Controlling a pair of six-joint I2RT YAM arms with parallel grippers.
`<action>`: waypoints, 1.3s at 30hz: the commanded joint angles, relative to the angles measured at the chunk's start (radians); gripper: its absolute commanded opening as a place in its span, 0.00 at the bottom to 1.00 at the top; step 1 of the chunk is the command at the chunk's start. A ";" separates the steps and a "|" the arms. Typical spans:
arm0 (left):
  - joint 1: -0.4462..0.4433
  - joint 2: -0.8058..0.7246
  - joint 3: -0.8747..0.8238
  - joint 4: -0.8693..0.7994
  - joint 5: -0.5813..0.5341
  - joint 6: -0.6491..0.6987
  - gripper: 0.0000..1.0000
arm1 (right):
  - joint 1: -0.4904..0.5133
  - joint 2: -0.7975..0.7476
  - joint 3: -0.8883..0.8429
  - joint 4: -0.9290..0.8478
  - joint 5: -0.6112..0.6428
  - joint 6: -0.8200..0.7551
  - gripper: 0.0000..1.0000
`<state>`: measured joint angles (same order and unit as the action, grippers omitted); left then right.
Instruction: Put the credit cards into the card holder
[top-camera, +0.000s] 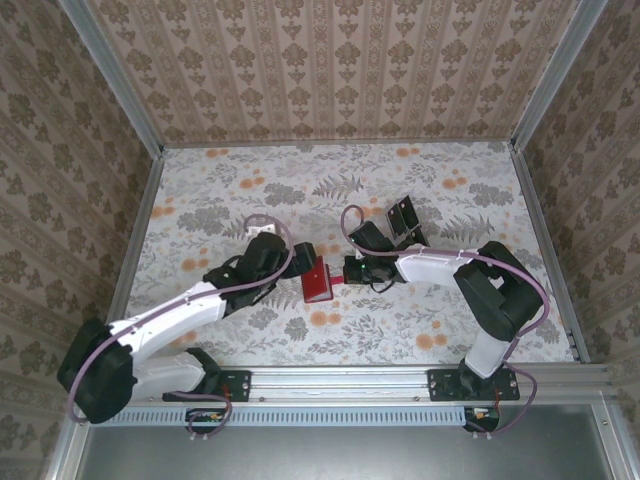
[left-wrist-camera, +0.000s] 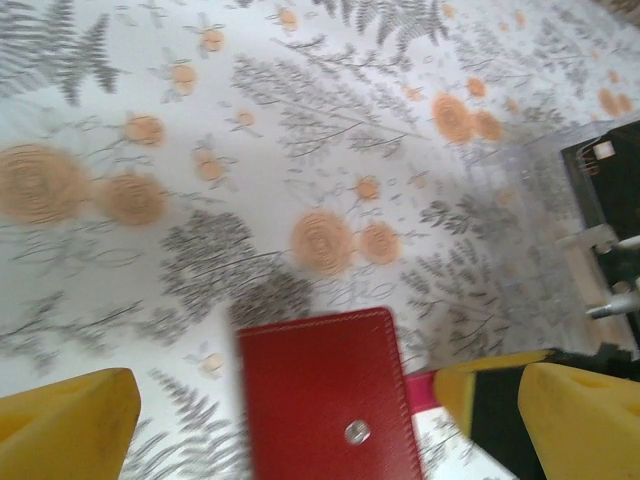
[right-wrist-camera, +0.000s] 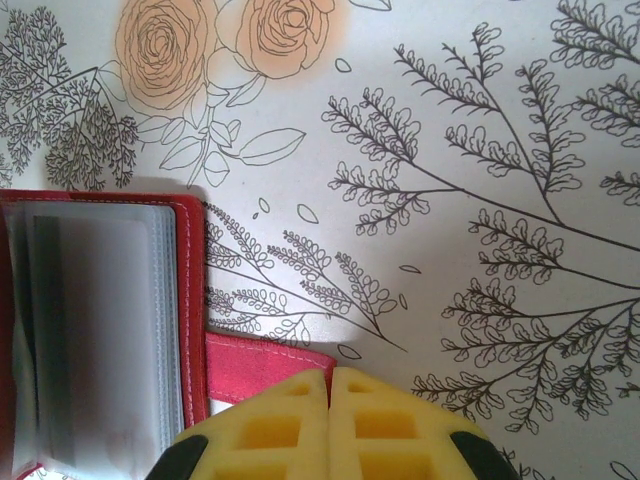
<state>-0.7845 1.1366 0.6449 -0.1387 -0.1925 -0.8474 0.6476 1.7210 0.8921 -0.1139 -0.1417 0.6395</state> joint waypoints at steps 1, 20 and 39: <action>0.002 -0.041 -0.018 -0.223 -0.038 0.044 1.00 | -0.007 -0.029 -0.021 -0.005 -0.011 0.012 0.01; -0.073 0.152 -0.009 -0.153 0.032 0.147 1.00 | -0.006 -0.015 -0.005 -0.017 -0.023 0.009 0.01; -0.219 0.502 0.229 -0.440 -0.202 0.189 1.00 | -0.006 -0.013 0.001 -0.020 -0.026 0.006 0.01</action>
<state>-0.9955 1.6058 0.8764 -0.4965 -0.3622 -0.6716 0.6456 1.7203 0.8879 -0.1127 -0.1509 0.6392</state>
